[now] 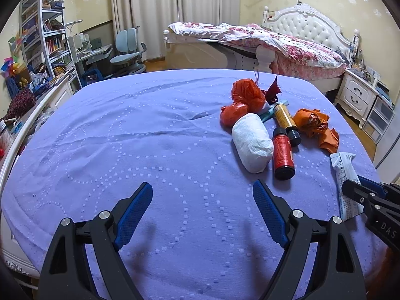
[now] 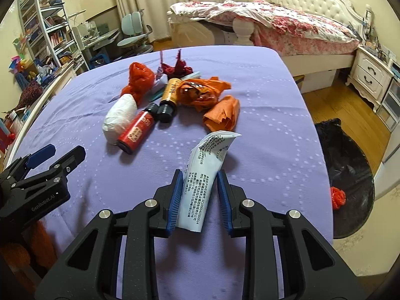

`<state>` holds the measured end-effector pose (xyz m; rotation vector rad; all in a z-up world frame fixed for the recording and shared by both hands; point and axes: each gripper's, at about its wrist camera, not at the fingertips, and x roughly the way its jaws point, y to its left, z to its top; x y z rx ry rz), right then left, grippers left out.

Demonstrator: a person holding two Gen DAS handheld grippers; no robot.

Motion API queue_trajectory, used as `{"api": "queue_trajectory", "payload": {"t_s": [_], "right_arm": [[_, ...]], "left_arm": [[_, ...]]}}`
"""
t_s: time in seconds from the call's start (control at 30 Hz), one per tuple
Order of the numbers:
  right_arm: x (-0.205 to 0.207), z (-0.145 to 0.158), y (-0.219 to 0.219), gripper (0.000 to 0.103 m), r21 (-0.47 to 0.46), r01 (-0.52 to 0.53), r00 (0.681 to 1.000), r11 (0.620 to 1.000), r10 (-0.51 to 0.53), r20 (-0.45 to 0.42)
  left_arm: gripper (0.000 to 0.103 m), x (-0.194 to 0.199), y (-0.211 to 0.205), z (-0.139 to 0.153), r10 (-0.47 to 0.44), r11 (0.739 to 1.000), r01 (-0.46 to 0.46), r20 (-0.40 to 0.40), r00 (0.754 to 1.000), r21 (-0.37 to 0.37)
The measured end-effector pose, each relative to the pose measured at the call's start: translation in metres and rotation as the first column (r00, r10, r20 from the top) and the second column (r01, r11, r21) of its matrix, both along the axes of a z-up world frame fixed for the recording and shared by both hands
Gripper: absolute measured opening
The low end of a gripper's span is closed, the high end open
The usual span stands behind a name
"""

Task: Collect trash
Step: 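Grasp the white printed tube with the right tool, then grasp the white wrapped bundle with the left tool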

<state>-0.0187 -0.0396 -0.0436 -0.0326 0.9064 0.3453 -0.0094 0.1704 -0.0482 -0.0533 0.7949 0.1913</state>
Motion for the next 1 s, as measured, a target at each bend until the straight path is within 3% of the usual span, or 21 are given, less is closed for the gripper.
{"api": "queue_trajectory", "payload": {"t_s": [0.33,0.67,1.0], "right_arm": [[-0.002,0.002,-0.022,0.028,-0.014,0.032,0.999,0.999,-0.031,0.013],[0.022,-0.004,-0.037,0.028,-0.036,0.075,0.997,0.997,-0.074,0.017],[0.043,-0.007,-0.036,0.029,-0.023,0.053,0.998,0.998,-0.052,0.02]], "left_arm": [[0.082,0.002,-0.006,-0.001,-0.008,1.0,0.008,0.001,1.0,-0.001],[0.082,0.011,-0.017,0.0,-0.031,0.999,0.031,0.017,0.999,-0.011],[0.082,0.035,-0.023,0.0,-0.037,0.999,0.037,0.012,0.999,-0.017]]}}
